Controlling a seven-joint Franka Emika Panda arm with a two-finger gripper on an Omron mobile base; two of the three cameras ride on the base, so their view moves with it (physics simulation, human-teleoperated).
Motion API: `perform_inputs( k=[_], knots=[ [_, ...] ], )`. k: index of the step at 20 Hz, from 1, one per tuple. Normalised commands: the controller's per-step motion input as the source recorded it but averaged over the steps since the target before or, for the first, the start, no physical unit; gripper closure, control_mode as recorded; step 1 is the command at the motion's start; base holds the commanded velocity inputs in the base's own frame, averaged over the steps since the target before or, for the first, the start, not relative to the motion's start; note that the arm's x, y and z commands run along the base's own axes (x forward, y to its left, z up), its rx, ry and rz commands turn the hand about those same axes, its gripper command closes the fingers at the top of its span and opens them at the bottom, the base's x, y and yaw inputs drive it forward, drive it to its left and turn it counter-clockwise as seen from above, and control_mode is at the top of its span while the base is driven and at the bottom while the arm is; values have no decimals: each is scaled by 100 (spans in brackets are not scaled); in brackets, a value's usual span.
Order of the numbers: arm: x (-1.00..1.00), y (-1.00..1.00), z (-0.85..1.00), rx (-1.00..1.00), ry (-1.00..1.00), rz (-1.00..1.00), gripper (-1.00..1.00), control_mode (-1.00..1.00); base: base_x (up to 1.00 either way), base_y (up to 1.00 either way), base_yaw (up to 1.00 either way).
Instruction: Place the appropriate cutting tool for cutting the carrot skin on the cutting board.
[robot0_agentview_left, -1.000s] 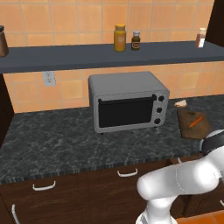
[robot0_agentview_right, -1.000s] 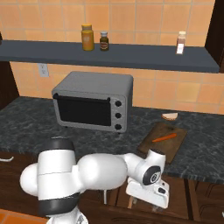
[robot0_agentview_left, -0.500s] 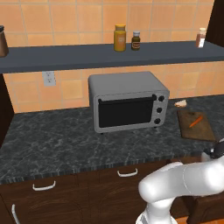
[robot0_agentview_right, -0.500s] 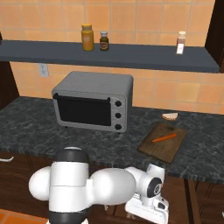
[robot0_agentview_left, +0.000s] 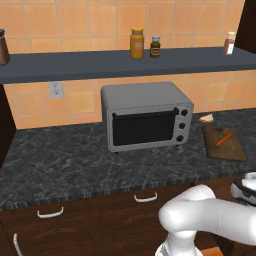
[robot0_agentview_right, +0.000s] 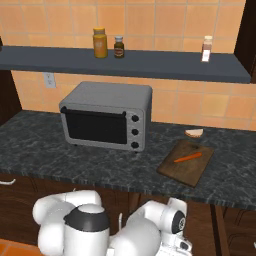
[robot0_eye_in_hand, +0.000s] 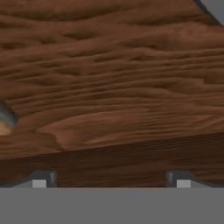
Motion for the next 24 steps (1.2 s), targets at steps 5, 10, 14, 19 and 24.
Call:
perform_inputs(
  k=[5,10,14,19,24],
  knots=[
    [83,0,29,0,14,7,-100,-100,0,0,0],
    [45,0,-18,0,-5,2,-100,-100,0,0,0],
    [22,-10,-14,0,-10,3,-100,-100,0,0,0],
    [4,-23,-27,1,-23,5,-100,-100,0,0,0],
    [2,-17,-9,5,-24,10,-100,-100,0,0,0]
  ],
)
